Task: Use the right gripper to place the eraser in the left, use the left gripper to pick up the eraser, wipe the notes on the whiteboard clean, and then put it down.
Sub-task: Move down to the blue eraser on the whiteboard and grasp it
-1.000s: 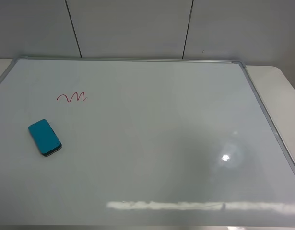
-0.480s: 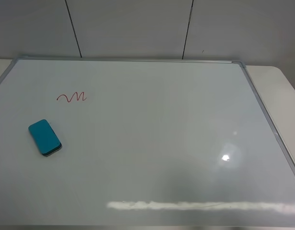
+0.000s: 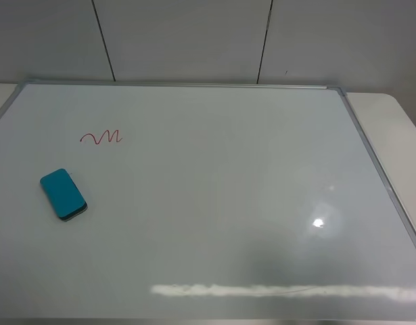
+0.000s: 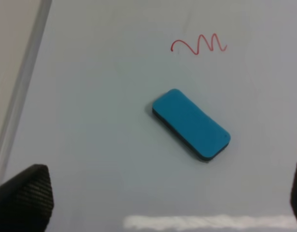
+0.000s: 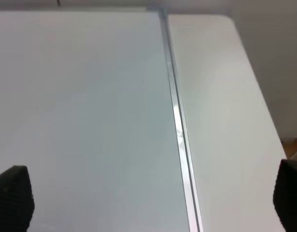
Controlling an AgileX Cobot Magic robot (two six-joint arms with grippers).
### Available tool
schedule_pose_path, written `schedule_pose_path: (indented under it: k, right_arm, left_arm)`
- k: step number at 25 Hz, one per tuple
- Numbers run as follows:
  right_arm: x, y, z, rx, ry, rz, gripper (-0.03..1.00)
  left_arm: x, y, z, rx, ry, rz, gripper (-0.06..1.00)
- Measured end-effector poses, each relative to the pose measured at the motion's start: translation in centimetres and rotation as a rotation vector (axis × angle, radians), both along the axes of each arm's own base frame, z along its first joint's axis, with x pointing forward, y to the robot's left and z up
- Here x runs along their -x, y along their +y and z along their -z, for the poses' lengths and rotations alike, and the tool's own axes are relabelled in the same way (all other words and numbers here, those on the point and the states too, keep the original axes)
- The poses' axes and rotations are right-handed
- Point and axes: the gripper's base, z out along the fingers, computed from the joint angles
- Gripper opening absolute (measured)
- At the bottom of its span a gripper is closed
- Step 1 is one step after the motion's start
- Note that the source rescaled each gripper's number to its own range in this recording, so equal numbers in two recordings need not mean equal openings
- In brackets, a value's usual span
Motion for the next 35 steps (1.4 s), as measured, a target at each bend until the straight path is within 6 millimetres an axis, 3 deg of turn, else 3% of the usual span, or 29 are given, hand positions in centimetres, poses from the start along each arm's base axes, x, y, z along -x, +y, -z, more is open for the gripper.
schedule_pose_path:
  k: [4,35]
  right_arm:
    - [-1.1,-0.4,1.8,0.021,0.043,-0.036,1.00]
    - [-1.3,-0.5,1.8,0.027,0.028,-0.043,1.00]
  left_arm:
    - [0.0,0.0,0.0,0.000,0.000,0.000,1.00]
    - [0.0,0.0,0.0,0.000,0.001,0.000,1.00]
